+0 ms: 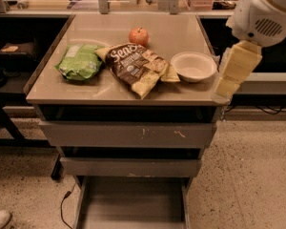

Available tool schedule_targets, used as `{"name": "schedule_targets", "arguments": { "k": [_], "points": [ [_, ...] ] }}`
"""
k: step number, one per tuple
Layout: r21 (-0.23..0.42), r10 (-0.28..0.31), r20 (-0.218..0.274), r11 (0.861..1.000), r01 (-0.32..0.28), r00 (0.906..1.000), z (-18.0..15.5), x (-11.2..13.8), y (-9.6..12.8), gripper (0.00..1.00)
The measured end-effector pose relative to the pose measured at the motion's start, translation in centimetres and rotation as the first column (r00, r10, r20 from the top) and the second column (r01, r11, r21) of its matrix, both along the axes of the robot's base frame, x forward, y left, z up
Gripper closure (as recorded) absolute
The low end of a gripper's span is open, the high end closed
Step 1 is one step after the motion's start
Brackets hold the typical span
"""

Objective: Place brown chip bag into bottom drawer

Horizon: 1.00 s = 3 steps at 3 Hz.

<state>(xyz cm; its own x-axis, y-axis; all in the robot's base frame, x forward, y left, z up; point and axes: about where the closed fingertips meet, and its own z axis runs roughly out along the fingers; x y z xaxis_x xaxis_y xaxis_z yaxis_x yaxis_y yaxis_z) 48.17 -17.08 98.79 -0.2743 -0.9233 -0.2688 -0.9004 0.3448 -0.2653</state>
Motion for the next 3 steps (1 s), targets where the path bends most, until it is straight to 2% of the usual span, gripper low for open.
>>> {"name": "schedule_targets", "arguments": {
  "k": [1, 2, 3],
  "points": [
    [0.015, -0.034, -0.002, 0.999, 0.034, 0.9994, 0.1, 4.0, 3.7, 0.0],
    [0.049, 0.006, -0.028, 0.999, -0.004, 0.9996, -0.2, 6.0, 6.4, 0.0],
    [0.056, 0.013, -0.023, 0.998, -0.011, 0.9996, -0.1, 6.2, 6.8, 0.0]
  ]
}}
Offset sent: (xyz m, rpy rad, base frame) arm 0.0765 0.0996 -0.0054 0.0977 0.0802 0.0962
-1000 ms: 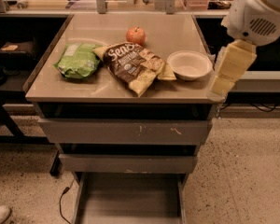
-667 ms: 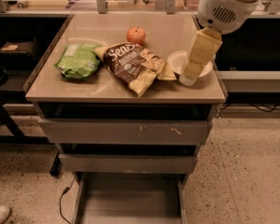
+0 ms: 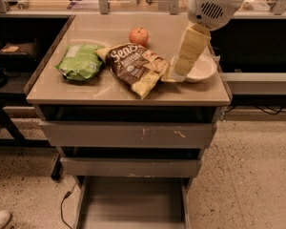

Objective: Place brown chip bag into bottom drawer

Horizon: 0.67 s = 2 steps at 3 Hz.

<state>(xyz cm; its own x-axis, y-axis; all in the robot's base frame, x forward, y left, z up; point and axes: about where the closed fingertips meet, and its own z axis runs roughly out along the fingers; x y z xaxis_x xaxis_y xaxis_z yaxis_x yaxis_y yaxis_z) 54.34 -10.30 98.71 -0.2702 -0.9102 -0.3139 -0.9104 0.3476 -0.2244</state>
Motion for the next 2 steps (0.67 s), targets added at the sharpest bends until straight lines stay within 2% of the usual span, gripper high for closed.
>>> {"name": "schedule_targets", "arguments": {
  "k": [1, 2],
  "points": [
    [0.004, 0.003, 0.011, 1.0, -0.003, 0.9999, -1.5, 1.2, 2.1, 0.0],
    [0.02, -0.041, -0.019, 0.999, 0.042, 0.999, -4.5, 5.4, 7.1, 0.0]
  ]
}}
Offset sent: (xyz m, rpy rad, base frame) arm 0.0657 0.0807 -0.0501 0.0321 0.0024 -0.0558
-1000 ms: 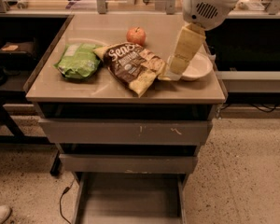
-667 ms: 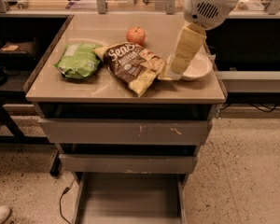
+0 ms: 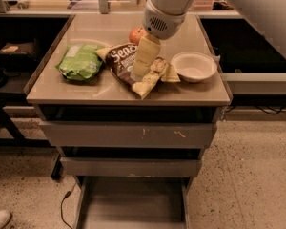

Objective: Place brown chip bag into bottom drawer

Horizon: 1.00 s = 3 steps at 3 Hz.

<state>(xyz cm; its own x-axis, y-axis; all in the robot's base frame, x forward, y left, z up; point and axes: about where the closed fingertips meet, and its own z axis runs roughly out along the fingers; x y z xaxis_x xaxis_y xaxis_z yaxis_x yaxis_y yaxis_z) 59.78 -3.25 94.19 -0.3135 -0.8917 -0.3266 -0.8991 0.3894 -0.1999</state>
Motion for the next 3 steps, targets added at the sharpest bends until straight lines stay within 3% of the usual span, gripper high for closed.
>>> {"name": "schedule_targets", "arguments": {
  "k": [2, 3],
  "points": [
    [0.02, 0.013, -0.003, 1.0, -0.013, 0.9999, -0.4, 0.2, 0.6, 0.0],
    [0.059, 0.009, -0.009, 0.998, -0.008, 0.9999, -2.2, 2.0, 1.6, 0.0]
  ]
}}
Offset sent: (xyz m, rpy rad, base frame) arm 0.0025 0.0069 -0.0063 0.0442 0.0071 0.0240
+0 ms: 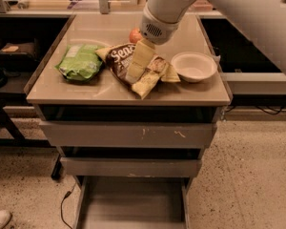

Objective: Place brown chip bag into bottom drawer

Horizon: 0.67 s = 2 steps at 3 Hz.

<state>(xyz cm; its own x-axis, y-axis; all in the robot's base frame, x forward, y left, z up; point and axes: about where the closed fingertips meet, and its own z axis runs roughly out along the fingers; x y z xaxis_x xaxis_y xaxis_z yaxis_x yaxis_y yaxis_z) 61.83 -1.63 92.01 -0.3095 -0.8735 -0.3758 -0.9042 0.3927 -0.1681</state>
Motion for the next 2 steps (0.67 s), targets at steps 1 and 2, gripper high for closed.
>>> {"name": "schedule_targets", "arguments": {
  "k": [1, 2],
  "points": [
    [0.026, -0.019, -0.01, 0.999, 0.019, 0.9998, -1.6, 2.1, 0.6, 0.0],
    [0.031, -0.043, -0.032, 0.999, 0.044, 0.9985, -3.6, 4.9, 1.9, 0.0]
  ]
}}
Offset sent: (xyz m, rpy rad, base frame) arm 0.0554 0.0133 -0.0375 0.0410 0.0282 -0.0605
